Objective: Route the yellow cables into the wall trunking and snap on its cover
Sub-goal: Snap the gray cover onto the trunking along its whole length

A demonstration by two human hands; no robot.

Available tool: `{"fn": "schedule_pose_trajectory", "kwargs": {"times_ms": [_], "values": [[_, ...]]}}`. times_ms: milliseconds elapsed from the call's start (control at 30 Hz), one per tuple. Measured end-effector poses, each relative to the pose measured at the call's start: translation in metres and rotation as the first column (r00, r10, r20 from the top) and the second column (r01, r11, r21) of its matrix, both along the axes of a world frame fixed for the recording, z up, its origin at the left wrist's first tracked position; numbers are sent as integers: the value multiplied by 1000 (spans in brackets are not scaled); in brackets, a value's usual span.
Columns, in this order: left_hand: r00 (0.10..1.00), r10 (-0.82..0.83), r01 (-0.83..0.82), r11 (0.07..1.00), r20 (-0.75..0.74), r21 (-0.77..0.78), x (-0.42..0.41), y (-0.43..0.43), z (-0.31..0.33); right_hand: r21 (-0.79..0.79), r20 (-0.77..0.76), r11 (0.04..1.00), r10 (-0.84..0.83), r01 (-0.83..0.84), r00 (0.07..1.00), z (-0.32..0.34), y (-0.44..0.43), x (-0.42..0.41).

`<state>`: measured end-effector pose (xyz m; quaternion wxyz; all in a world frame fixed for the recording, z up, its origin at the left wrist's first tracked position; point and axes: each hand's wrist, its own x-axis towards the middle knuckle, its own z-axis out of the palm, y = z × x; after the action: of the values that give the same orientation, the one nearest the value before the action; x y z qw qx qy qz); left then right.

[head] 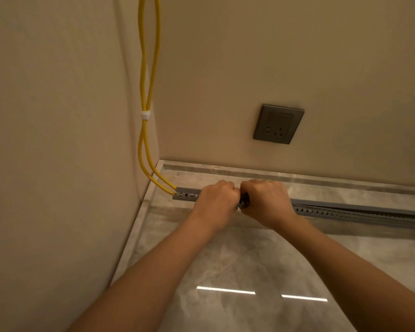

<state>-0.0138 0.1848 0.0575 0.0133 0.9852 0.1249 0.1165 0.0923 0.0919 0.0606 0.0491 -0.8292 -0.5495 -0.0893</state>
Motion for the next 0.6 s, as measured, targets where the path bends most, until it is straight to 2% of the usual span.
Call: {"fn": "schedule_pose_trajectory", "kwargs": {"times_ms": [233, 400, 600], "values": [[996, -82, 82, 996, 30, 20, 1, 12, -10, 61, -103, 998, 8, -2, 995, -6, -9, -1], [993, -114, 115, 992, -30, 53, 1, 13, -10, 21, -51, 1000, -14, 15, 999, -7, -33, 12], [990, -89, 102, 987, -107, 122, 1, 10, -4, -12, -10, 996, 93, -93, 996, -4, -32, 27]]}}
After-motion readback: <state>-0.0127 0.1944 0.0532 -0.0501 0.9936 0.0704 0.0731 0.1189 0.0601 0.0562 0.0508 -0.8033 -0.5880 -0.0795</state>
